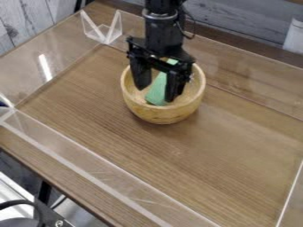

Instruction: Remove the green block from inside the brown bowl and put it on the table

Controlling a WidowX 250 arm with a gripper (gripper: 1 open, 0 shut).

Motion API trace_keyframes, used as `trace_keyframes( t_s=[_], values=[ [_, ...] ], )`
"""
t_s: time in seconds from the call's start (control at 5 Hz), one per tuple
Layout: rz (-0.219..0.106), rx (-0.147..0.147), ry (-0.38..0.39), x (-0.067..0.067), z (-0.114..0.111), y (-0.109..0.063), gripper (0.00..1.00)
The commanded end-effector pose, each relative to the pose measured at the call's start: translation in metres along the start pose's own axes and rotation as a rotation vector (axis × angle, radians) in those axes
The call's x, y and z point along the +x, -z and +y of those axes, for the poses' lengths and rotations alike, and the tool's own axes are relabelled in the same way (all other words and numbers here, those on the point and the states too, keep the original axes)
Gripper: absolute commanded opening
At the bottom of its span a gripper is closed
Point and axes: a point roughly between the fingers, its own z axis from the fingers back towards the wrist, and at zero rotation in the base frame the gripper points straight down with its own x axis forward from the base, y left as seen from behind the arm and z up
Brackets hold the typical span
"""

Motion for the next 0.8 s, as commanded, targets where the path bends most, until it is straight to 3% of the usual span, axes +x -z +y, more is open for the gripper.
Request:
trace_keyframes(
  t_s=[0.0, 0.6],
  values=[
    [-0.064, 0.004, 0.024, 0.0028, -0.0083, -0.0178, 1.0],
    [-0.069, 0.003, 0.006, 0.0107, -0.0011, -0.0078, 1.0]
  ],
)
